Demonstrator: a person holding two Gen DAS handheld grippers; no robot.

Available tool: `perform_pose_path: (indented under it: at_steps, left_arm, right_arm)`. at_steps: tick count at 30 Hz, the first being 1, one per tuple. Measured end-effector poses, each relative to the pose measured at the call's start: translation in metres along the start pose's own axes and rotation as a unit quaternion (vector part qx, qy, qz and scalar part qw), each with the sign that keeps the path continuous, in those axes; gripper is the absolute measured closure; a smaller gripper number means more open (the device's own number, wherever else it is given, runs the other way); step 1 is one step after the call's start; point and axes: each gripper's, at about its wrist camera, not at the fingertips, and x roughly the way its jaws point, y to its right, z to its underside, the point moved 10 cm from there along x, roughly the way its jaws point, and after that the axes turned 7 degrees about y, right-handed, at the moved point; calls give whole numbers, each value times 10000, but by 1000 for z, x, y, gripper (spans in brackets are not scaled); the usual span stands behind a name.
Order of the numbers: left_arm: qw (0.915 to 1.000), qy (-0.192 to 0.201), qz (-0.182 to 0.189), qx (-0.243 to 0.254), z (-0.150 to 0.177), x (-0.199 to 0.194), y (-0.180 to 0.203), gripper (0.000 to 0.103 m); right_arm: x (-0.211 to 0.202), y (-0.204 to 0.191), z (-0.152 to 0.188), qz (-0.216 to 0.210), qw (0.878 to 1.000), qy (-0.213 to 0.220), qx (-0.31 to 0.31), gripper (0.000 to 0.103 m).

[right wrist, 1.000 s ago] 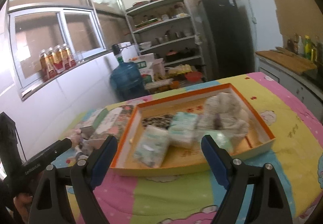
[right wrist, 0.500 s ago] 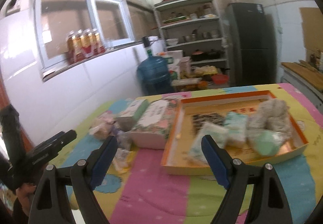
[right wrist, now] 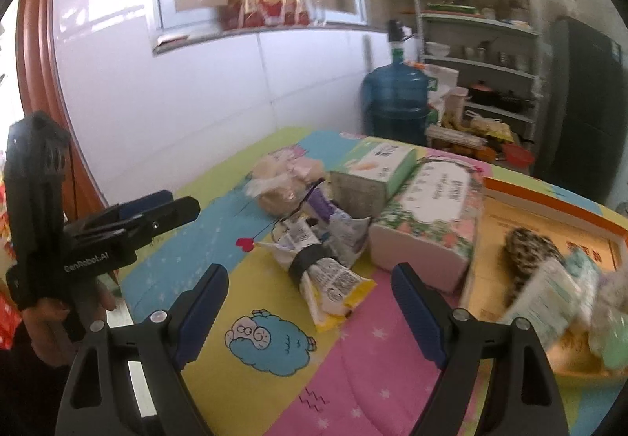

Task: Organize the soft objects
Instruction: 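Withdraw both open tools from the box back toward the pile, then grasp the clear plastic bag with the left tool while the right tool grasps the banded snack bag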

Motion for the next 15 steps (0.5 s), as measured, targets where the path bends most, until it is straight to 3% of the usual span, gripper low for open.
perform_pose_path:
  at_steps: [15]
  left_arm:
    - [9998, -185, -59, -107, 7, 18, -24, 29]
  right_arm:
    - [54, -3, 9, -199, 9968, -693, -333, 18]
